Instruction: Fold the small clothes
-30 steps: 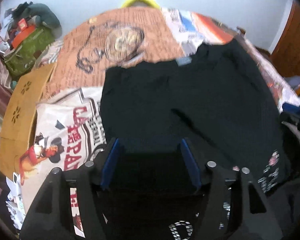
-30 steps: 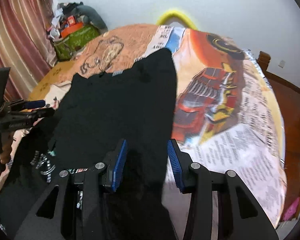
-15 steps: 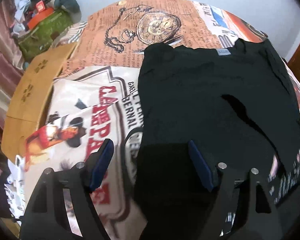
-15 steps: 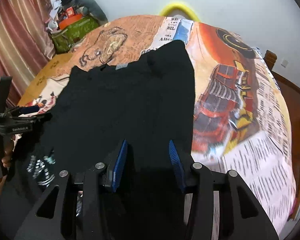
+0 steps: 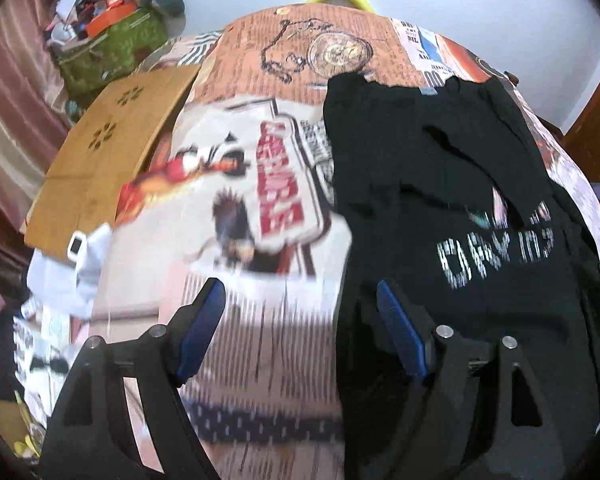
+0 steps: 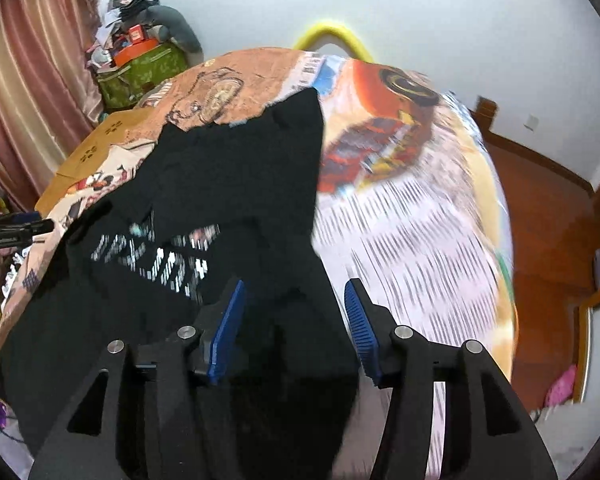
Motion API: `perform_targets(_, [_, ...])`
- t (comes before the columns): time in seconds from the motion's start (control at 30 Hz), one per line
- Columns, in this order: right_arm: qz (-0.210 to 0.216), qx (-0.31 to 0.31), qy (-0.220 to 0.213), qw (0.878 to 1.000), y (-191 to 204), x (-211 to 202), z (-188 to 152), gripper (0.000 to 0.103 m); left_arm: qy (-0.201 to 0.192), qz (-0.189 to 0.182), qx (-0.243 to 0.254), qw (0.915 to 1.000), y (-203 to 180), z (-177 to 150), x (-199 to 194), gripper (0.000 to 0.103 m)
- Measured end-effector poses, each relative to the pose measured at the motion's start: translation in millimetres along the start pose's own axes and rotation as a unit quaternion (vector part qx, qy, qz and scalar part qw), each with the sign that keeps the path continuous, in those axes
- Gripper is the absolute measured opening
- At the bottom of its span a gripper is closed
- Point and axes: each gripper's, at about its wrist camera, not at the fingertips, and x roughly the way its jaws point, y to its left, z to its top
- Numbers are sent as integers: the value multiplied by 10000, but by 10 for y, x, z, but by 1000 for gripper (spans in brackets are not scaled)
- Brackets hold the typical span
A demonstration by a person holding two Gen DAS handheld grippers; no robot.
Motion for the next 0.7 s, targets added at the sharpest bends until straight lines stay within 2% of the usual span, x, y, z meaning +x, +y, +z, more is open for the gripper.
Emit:
perform_targets(0.17, [-47,141,278,9995,-31,-42,-372,50,229,-306,-70,9992,-48,-340,-64,78])
perform_targets(0.33, [-81,203,707,9973,-34,114,-766,50,620,-618,-39,9962,-210,-635,66,76])
perform_targets(0.37, [-76,254,770,9967,-53,155,-815,50,697,-718,-79,9949,-243,-686,113,68])
perform_targets(0.43, [-31,422,783,9960,-115,204,-882,50,599,-767,-138,9952,-279,-730,111,60])
perform_targets(0.47, [11,500,711,9962,-139,204,-893,50,559,-833,-120,9949,-301,-730,93,42])
perform_targets(0.5, [45,578,668,9961,-161,205,-889,50,517,-824,-89,9952,-331,-721,66,20])
perform_targets(0.57, [86,647,674,9956,-166,212,-862,50,495,-731,-23,9961,-360,-695,51,3])
perform_targets(0.7, [284,541,726,9955,-99,254,-806,32,219,-232,66,9995,-304,-593,1,3])
